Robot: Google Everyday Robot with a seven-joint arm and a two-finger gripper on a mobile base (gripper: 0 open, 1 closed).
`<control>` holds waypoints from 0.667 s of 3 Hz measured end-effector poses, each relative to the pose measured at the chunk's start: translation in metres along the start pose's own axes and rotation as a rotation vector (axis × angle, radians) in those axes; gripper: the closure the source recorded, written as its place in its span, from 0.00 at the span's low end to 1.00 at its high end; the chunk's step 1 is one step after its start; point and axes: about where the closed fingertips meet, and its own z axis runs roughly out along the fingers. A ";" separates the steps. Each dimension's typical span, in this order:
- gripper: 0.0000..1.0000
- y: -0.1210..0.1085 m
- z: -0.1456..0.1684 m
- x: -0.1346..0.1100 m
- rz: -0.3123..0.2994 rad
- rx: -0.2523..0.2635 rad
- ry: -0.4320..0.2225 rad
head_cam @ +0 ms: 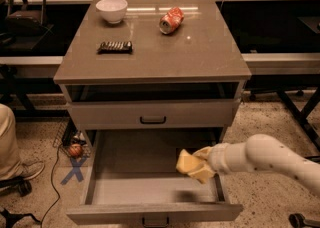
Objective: Pick sponge from middle drawer and place on counter
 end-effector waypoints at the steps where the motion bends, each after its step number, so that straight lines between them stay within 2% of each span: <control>1: 1.00 -0.018 -0.075 0.013 -0.022 0.062 -0.076; 2: 1.00 -0.017 -0.092 0.027 -0.021 0.083 -0.073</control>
Offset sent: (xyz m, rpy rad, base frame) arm -0.0088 -0.0541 0.0414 0.0447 -0.0757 -0.0162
